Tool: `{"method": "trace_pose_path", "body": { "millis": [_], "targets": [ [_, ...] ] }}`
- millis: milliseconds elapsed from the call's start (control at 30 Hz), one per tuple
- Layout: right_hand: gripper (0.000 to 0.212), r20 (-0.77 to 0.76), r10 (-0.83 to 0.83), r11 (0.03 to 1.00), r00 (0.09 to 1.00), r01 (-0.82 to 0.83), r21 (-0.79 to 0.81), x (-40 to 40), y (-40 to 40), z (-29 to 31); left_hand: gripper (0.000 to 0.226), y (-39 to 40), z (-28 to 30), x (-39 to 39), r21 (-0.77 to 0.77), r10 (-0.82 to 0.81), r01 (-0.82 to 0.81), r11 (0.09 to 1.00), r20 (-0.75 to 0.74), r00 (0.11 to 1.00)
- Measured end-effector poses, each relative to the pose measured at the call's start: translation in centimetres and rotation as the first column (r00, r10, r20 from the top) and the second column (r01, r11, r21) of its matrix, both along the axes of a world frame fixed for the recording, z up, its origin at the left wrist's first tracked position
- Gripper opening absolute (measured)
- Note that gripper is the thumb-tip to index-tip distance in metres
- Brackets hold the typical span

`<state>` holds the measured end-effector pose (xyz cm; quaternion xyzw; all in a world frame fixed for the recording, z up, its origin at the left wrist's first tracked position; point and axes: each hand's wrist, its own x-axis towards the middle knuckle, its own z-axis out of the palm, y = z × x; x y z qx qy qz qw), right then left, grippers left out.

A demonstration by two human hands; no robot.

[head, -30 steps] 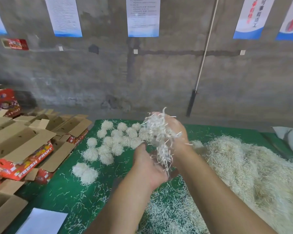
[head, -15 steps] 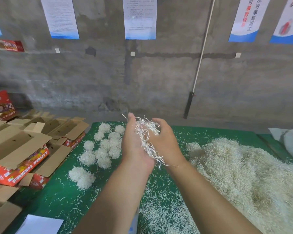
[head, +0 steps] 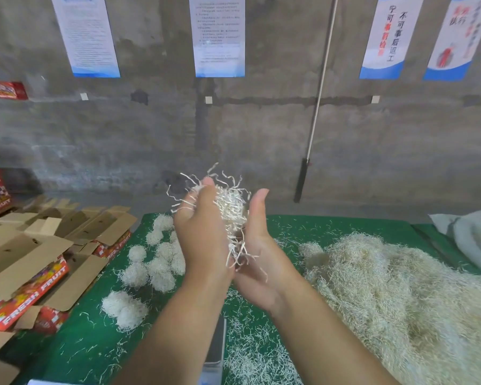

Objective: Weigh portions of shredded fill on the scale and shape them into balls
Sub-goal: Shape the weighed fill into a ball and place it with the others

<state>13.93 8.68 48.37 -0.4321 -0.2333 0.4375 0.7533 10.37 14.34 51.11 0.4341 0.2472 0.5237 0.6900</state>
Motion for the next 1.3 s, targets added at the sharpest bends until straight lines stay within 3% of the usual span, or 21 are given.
{"method": "trace_pose_path", "body": {
  "millis": [100,167,267,333,433,500,567,633,700,767,833,900,933,967,1000,1067,1133,1233,1300],
  "targets": [
    [0.097,-0.042,-0.063,0.997,0.997,0.064,0.031,0.1,0.0,0.1,0.02,-0.9,-1.4,0.5,0.318,0.084,-0.03,0.948,-0.157,0.984],
    [0.089,-0.069,-0.128,0.99,0.989,0.131,0.051,0.2,-0.1,0.5,0.035,-1.2,-2.2,0.8,0.425,0.063,0.055,0.903,-0.258,0.964],
    [0.082,-0.071,-0.224,0.972,0.972,0.229,0.06,0.9,-0.7,1.2,0.057,-1.4,-2.8,1.0,0.493,0.062,0.189,0.849,-0.448,0.892],
    [0.075,-0.041,-0.265,0.964,0.963,0.265,-0.003,1.1,-0.8,0.8,0.06,-1.9,-3.1,0.9,0.52,0.083,0.232,0.822,-0.513,0.855],
    [0.072,-0.11,-0.3,0.954,0.948,0.299,-0.025,0.9,-1.1,0.3,0.064,-2.4,-4.0,0.8,0.516,0.073,0.21,0.83,-0.473,0.878],
    [0.048,-0.092,-0.383,0.924,0.919,0.381,-0.035,0.9,-1.2,0.2,0.063,-2.7,-4.5,0.6,0.489,0.014,0.204,0.848,-0.405,0.914],
    [0.03,-0.064,-0.465,0.885,0.883,0.465,-0.025,1.3,-1.1,0.2,0.056,-3.3,-4.6,0.3,0.382,-0.14,0.251,0.89,-0.295,0.945],
    [0.027,-0.036,-0.541,0.841,0.84,0.539,-0.054,1.9,-1.0,0.4,0.044,-4.0,-4.7,0.0,0.159,-0.335,0.362,0.918,-0.174,0.926],
    [0.019,-0.017,-0.576,0.815,0.817,0.573,-0.086,2.4,-1.0,0.8,0.035,-4.3,-5.0,-0.6,-0.105,-0.449,0.442,0.891,-0.065,0.891],
    [0.026,0.121,-0.618,0.771,0.777,0.629,-0.102,2.9,-1.2,0.4,0.046,-3.7,-5.8,-1.2,-0.375,-0.54,0.519,0.768,0.055,0.84],
    [0.032,0.385,-0.593,0.757,0.707,0.652,-0.032,3.1,-1.7,-0.9,0.066,-3.0,-6.0,-1.7,-0.572,-0.644,0.614,0.545,0.184,0.743],
    [0.037,0.758,-0.415,0.776,0.504,0.631,0.004,2.7,-2.3,-3.0,0.075,-2.4,-6.0,-2.2,-0.636,-0.664,0.653,0.412,0.281,0.693],
    [0.029,0.869,-0.309,0.791,0.386,0.612,0.009,2.3,-2.7,-4.3,0.07,-2.1,-6.1,-2.2,-0.644,-0.651,0.641,0.418,0.28,0.706],
    [0.027,0.921,-0.208,0.812,0.33,0.583,-0.025,2.0,-2.9,-5.4,0.062,-1.7,-6.4,-2.0,-0.656,-0.625,0.604,0.453,0.25,0.74],
    [0.046,0.935,-0.117,0.832,0.334,0.548,-0.092,1.7,-3.3,-6.3,0.055,-1.4,-6.7,-1.9,-0.67,-0.59,0.557,0.491,0.214,0.778],
    [0.085,0.906,0.02,0.855,0.422,0.462,-0.234,1.4,-3.7,-7.6,0.045,-0.8,-7.7,-1.5,-0.689,-0.519,0.462,0.558,0.145,0.842],
    [0.103,0.878,0.085,0.891,0.472,0.359,-0.279,0.9,-4.2,-8.2,0.035,-0.8,-8.7,-1.2,-0.644,-0.525,0.447,0.621,0.081,0.847],
    [0.107,0.804,0.069,0.942,0.59,0.226,-0.247,0.3,-4.6,-8.7,0.031,-0.8,-10.5,-0.9,-0.569,-0.512,0.415,0.71,-0.012,0.859],
    [0.097,0.691,-0.041,0.942,0.721,0.258,-0.213,-0.4,-4.6,-9.4,0.024,-0.5,-11.4,-0.8,-0.477,-0.327,0.191,0.858,-0.221,0.919]
  ]
}}
